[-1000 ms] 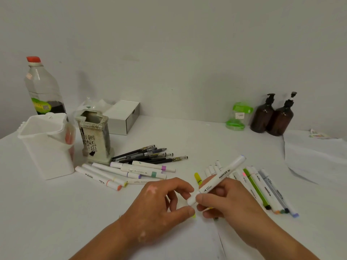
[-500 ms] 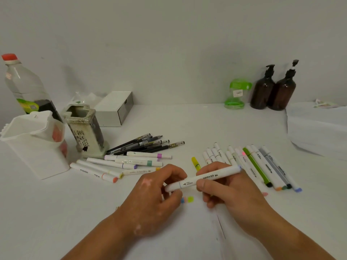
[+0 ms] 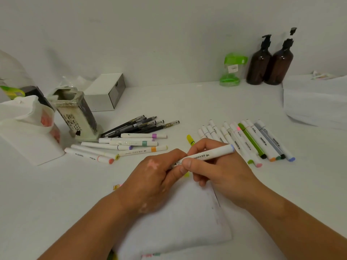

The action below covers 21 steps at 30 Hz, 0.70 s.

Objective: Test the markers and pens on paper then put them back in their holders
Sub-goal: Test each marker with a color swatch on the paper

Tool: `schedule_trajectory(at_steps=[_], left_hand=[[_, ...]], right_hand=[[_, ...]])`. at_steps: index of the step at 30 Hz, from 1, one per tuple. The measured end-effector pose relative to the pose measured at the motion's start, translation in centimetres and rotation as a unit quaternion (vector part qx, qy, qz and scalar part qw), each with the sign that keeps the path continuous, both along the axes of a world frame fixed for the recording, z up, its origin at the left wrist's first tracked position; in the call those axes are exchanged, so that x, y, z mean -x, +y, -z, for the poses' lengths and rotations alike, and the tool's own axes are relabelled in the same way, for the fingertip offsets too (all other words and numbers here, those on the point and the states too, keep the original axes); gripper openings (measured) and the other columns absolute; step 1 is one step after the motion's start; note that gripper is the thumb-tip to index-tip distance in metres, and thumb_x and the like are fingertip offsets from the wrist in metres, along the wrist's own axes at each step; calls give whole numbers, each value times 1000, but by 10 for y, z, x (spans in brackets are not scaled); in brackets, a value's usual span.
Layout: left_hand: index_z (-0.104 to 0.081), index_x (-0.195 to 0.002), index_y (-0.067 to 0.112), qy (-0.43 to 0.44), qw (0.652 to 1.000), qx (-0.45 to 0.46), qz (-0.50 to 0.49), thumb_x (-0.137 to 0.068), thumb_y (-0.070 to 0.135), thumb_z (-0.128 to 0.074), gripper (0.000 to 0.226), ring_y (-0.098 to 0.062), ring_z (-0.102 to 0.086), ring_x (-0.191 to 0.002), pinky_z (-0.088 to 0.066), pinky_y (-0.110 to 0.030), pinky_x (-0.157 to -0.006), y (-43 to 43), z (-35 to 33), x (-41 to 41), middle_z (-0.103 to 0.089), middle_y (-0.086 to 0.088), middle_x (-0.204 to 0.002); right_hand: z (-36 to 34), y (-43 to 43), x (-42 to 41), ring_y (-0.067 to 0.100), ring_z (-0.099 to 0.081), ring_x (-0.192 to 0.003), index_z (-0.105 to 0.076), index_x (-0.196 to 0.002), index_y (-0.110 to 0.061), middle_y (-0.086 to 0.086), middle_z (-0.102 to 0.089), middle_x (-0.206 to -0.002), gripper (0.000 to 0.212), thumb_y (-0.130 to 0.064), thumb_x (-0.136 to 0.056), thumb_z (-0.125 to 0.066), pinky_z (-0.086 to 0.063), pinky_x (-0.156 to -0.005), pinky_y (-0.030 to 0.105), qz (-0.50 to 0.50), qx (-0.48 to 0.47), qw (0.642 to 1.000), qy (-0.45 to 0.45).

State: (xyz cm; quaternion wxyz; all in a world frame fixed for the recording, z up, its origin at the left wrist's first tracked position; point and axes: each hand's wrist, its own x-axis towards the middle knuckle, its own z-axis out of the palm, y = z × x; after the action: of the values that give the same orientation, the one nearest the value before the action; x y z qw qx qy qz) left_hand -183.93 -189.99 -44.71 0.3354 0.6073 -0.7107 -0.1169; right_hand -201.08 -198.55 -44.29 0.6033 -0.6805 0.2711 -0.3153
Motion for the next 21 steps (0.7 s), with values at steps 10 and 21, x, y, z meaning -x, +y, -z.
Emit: schedule_trajectory(at_steps=[10, 21], left_hand=[[-64, -113, 34, -31, 999, 29, -16, -89, 63, -55, 39, -3, -42, -58, -32, -9, -55, -1, 2, -4, -38, 15, -58], [-63, -121, 41, -106, 987, -114, -48, -67, 73, -69, 64, 1, -48, -70, -31, -12, -59, -3, 9, -13, -49, 17, -77]], right_hand=[[-4, -4, 2, 18, -61, -56, -65, -72, -24, 5, -65, -62, 11, -26, -81, -71, -47, -47, 27, 13, -25, 999, -21], [8, -15, 6, 12, -62, -48, -71, -74, -20, 1, -67, -59, 13, -12, -84, -70, -49, -46, 21, 71, 15, 990, 119]])
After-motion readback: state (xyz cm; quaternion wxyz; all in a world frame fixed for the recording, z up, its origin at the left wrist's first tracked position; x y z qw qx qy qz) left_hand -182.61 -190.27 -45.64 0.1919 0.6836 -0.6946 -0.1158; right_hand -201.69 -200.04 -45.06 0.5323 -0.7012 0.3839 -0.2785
